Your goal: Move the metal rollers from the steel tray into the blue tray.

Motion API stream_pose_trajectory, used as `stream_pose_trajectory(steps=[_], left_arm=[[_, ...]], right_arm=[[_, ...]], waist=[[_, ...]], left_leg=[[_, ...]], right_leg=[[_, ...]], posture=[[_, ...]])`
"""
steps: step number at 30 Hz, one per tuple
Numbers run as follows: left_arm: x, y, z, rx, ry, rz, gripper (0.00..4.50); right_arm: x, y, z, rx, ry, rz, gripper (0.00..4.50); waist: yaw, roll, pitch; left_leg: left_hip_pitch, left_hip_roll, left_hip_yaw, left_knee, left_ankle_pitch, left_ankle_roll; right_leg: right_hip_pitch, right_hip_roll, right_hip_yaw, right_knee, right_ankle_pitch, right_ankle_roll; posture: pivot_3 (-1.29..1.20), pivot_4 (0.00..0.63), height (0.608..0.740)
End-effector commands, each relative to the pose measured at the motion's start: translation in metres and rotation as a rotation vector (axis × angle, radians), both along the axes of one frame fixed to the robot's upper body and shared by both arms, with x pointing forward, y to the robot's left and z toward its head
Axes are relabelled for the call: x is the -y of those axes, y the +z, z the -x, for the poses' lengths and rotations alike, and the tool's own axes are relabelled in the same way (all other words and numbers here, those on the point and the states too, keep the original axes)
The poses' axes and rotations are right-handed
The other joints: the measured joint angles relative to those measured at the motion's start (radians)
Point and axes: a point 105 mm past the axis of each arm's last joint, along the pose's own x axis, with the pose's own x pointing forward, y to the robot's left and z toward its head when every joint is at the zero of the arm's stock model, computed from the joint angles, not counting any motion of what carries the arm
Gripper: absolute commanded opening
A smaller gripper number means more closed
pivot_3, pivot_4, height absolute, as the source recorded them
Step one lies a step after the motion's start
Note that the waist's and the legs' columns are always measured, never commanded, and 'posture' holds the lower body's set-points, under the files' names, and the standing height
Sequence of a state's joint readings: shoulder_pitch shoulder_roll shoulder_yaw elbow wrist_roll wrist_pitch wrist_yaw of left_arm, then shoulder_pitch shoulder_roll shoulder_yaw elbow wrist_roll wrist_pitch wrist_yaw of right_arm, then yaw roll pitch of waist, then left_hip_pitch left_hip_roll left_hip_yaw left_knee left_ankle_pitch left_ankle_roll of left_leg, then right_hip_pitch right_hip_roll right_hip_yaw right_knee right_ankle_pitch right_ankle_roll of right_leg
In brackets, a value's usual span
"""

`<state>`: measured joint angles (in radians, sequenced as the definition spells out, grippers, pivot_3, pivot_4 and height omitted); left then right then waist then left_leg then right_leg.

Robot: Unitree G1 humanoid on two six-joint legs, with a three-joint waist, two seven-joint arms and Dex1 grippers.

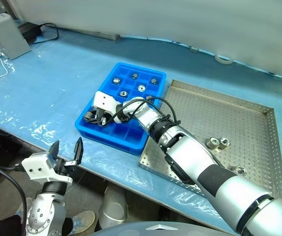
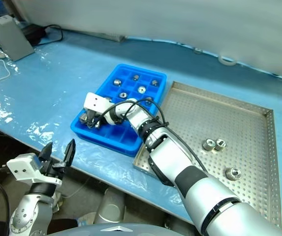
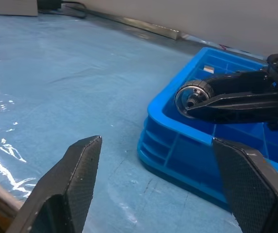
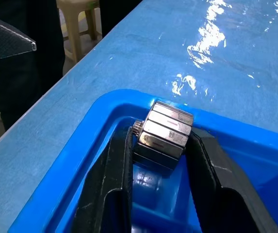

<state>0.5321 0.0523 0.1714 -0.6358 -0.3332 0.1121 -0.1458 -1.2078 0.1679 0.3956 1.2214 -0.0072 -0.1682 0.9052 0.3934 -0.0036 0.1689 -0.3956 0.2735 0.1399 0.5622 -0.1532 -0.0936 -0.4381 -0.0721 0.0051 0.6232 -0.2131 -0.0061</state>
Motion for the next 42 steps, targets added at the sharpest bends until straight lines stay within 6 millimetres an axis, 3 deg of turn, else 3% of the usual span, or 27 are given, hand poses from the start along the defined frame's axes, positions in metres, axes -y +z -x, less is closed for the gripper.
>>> stream_pose_trajectory(steps=[1, 4, 5, 9, 14, 18, 20, 24, 28, 34, 42], left_arm=[[0.000, 0.004, 0.000, 0.014, -0.007, -0.005, 3.98], [0.001, 0.006, -0.001, 0.025, -0.014, -0.002, 3.98], [0.001, 0.007, -0.002, 0.030, -0.015, 0.000, 3.98], [0.002, 0.007, -0.003, 0.034, -0.021, 0.021, 4.01], [0.009, 0.014, -0.013, 0.062, -0.093, 0.033, 4.01], [0.012, 0.017, -0.036, 0.059, -0.200, 0.004, 4.01], [0.017, 0.028, -0.055, 0.089, -0.288, -0.028, 4.01], [0.025, 0.042, -0.085, 0.123, -0.413, -0.052, 4.01], [0.044, 0.044, -0.105, 0.114, -0.559, -0.084, 4.01], [0.079, 0.051, -0.139, 0.124, -0.765, -0.133, 4.01], [0.114, 0.050, -0.160, 0.112, -0.941, -0.161, 4.01]], right_arm=[[-0.078, 0.033, 0.068, 0.023, 0.253, -0.103, 1.15], [-0.078, 0.027, 0.070, -0.002, 0.244, -0.103, 1.15], [-0.078, 0.025, 0.069, -0.008, 0.233, -0.104, 1.15], [-0.076, 0.019, 0.066, -0.039, 0.203, -0.095, 2.51], [-0.068, 0.024, 0.050, -0.091, 0.122, -0.136, 4.18], [-0.052, 0.040, 0.032, -0.137, 0.071, -0.218, 4.18], [-0.038, 0.053, 0.020, -0.201, 0.048, -0.298, 4.18], [-0.008, 0.064, -0.004, -0.210, -0.022, -0.363, 4.18], [0.023, 0.069, -0.028, -0.199, -0.134, -0.396, 4.18], [0.085, 0.065, -0.064, -0.171, -0.339, -0.402, 4.18], [0.158, 0.048, -0.088, -0.127, -0.558, -0.348, 4.18]], waist=[[-0.002, 0.000, 0.000], [-0.002, 0.000, 0.000], [0.000, -0.001, -0.004], [0.003, 0.002, -0.043], [0.001, 0.010, -0.064], [-0.018, 0.015, -0.068], [-0.041, 0.016, -0.069], [-0.107, 0.014, -0.071], [-0.169, 0.010, -0.075], [-0.236, 0.002, -0.080], [-0.277, 0.000, -0.081]], left_leg=[[0.000, 0.000, 0.000, 0.000, 0.000, 0.000], [0.000, 0.000, 0.000, 0.000, 0.000, 0.000], [0.000, 0.000, 0.000, 0.000, 0.000, 0.000], [0.001, 0.001, -0.001, 0.003, -0.002, 0.000], [0.006, 0.001, -0.001, 0.009, -0.002, 0.000], [0.016, 0.001, -0.001, 0.011, -0.002, 0.000], [0.020, 0.001, -0.001, 0.010, -0.002, 0.000], [0.022, 0.000, -0.002, 0.011, -0.002, 0.000], [0.022, -0.003, -0.002, 0.015, -0.002, -0.001], [0.022, -0.004, -0.002, 0.019, 0.000, -0.004], [0.018, -0.003, -0.002, 0.020, 0.005, -0.008]], right_leg=[[0.000, 0.000, 0.000, 0.000, 0.000, 0.000], [0.000, 0.000, 0.000, 0.000, 0.000, 0.000], [0.000, 0.000, 0.000, 0.000, 0.000, 0.000], [0.005, -0.001, -0.004, 0.000, -0.001, -0.003], [0.007, -0.001, -0.003, 0.008, -0.001, -0.003], [0.011, -0.001, -0.001, 0.018, -0.006, 0.004], [0.014, -0.001, -0.001, 0.019, -0.005, 0.004], [0.015, -0.001, -0.003, 0.019, -0.004, 0.001], [0.016, -0.003, -0.005, 0.019, -0.002, 0.000], [0.016, -0.003, -0.006, 0.020, 0.009, -0.003], [0.013, -0.002, -0.006, 0.017, 0.013, -0.008]], posture=[[0.55, 0.150, 0.740], [0.55, 0.150, 0.740], [0.55, 0.000, 0.740], [0.55, 0.000, 0.740], [0.42, 0.000, 0.740], [0.30, 0.000, 0.740], [0.25, 0.000, 0.740], [0.18, 0.000, 0.740], [0.08, 0.000, 0.740], [-0.01, 0.000, 0.740], [-0.08, 0.000, 0.740]])
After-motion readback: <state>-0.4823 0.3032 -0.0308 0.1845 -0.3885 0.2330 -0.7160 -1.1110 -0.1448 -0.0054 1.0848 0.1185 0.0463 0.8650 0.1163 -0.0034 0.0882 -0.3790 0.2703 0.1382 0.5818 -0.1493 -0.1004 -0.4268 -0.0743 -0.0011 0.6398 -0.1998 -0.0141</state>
